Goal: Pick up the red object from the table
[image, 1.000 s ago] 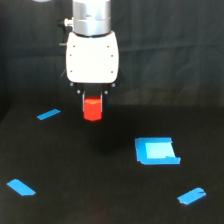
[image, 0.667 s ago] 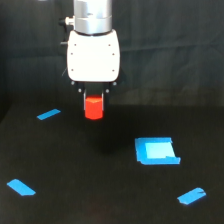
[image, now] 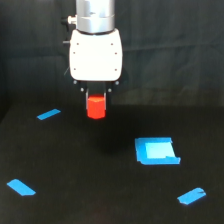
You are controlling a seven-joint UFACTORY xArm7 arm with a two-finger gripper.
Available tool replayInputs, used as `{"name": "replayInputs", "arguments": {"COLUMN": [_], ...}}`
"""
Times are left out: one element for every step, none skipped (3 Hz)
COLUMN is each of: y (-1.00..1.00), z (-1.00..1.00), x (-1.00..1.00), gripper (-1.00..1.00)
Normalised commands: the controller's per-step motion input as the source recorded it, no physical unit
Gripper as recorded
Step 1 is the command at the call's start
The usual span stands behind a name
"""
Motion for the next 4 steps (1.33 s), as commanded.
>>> {"name": "replayInputs", "arguments": {"y": [0.01, 0.04, 0.04, 0.03], "z": [0.03, 0.03, 0.1, 0.09], "x": [0.17, 0.12, 0.01, 0.14], "gripper": [-1.0, -1.0, -1.0, -1.0]}}
